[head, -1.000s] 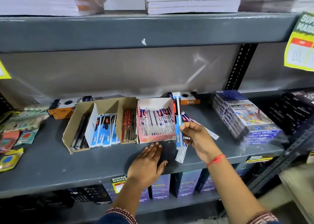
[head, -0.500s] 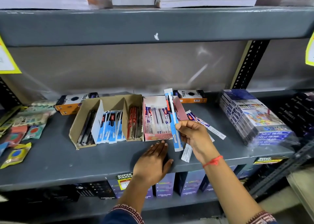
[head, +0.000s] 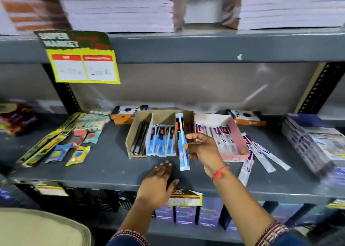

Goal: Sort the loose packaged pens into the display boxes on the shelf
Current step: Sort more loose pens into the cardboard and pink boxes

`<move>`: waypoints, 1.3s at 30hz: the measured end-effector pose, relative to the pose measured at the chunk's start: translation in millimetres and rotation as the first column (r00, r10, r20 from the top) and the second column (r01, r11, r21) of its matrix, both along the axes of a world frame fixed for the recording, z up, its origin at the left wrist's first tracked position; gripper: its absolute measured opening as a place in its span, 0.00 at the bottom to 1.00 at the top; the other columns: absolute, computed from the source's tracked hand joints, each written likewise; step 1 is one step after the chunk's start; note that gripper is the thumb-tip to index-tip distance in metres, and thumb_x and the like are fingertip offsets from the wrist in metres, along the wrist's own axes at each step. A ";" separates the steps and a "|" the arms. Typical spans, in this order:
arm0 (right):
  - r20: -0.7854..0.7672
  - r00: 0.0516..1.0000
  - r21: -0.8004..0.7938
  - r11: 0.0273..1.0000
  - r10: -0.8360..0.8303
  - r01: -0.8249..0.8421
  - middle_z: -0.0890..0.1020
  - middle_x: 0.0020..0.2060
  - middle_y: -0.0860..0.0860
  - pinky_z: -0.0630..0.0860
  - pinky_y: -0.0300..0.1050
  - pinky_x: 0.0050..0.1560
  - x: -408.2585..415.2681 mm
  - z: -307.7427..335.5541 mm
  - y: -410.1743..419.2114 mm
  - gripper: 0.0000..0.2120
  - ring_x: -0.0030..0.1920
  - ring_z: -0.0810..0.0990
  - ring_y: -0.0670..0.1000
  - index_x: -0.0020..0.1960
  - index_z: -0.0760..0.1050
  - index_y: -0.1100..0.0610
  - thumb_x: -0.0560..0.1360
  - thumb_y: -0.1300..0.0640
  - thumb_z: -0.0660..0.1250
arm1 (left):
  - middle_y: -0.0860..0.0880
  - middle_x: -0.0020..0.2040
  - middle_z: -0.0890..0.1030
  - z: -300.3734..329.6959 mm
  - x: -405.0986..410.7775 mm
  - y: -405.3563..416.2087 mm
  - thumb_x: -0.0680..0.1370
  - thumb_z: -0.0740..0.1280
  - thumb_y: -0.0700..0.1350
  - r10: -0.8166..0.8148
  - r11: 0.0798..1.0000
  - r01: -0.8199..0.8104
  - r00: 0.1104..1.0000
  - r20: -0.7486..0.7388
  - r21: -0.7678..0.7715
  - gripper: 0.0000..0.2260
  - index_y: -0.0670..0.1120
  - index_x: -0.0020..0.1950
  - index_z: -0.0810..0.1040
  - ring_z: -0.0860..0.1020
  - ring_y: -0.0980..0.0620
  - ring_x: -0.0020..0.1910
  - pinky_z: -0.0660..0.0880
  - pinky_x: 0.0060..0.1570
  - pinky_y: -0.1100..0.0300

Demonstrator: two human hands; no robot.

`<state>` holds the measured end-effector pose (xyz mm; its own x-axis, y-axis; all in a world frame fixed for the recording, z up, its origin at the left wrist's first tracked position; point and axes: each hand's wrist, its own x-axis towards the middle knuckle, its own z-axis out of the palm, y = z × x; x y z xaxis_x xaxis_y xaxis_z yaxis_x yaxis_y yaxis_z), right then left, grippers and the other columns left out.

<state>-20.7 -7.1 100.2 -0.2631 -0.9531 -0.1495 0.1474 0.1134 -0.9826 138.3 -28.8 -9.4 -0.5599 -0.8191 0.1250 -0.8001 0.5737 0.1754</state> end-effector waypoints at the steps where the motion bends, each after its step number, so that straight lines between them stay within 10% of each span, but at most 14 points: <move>1: -0.030 1.000 0.006 1.000 0.004 -0.003 0.76 0.34 0.53 0.74 0.33 0.25 6.1 -0.6 -4.0 0.16 0.31 0.76 0.47 0.38 0.72 0.54 0.72 0.75 0.64 | 0.49 0.75 0.58 -0.7 8.3 -3.0 0.69 0.34 0.69 0.018 1.000 -0.018 1.000 -0.002 -0.005 0.42 0.46 0.75 0.55 0.54 0.53 0.74 0.43 0.67 0.65; 8: -0.318 0.948 0.138 0.989 -0.016 0.063 0.78 0.33 0.56 0.78 0.46 0.34 42.6 -13.3 -47.6 0.15 0.32 0.76 0.52 0.52 0.78 0.61 0.71 0.74 0.62 | 0.49 0.75 0.58 3.7 44.1 -23.2 0.63 0.25 0.73 0.045 0.999 -0.045 0.998 -0.051 0.008 0.52 0.45 0.75 0.55 0.54 0.53 0.73 0.41 0.64 0.67; 13: -0.686 0.727 0.104 0.993 0.030 0.057 0.82 0.53 0.64 0.78 0.53 0.55 77.3 -10.7 -71.7 0.19 0.53 0.81 0.62 0.56 0.78 0.61 0.71 0.72 0.57 | 0.44 0.57 0.81 -1.7 46.3 -27.0 0.72 0.54 0.59 0.053 0.998 -0.051 0.992 -0.119 0.020 0.28 0.41 0.60 0.78 0.79 0.47 0.55 0.74 0.54 0.55; 16: -0.794 0.598 0.167 0.985 0.105 0.050 0.79 0.58 0.64 0.75 0.52 0.57 90.5 -11.3 -84.6 0.19 0.59 0.78 0.63 0.60 0.75 0.64 0.73 0.71 0.55 | 0.44 0.54 0.82 -4.3 47.2 -27.3 0.71 0.56 0.57 0.039 0.999 -0.042 0.991 -0.130 -0.025 0.26 0.41 0.57 0.80 0.81 0.48 0.52 0.76 0.51 0.56; 39: -0.924 0.083 0.380 0.920 0.373 0.095 0.79 0.61 0.59 0.77 0.53 0.57 75.5 -23.3 -110.9 0.16 0.61 0.78 0.59 0.62 0.73 0.63 0.78 0.66 0.54 | 0.43 0.59 0.79 -15.9 48.8 -33.2 0.73 0.56 0.57 0.019 0.996 -0.031 0.989 -0.147 -0.081 0.27 0.40 0.61 0.77 0.78 0.46 0.57 0.73 0.56 0.51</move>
<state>54.8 -118.0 77.0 -0.2609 -0.9572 -0.1255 -0.9516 0.2769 -0.1334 187.0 -62.1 -25.4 -0.5102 -0.8161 0.2714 -0.7838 0.5711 0.2440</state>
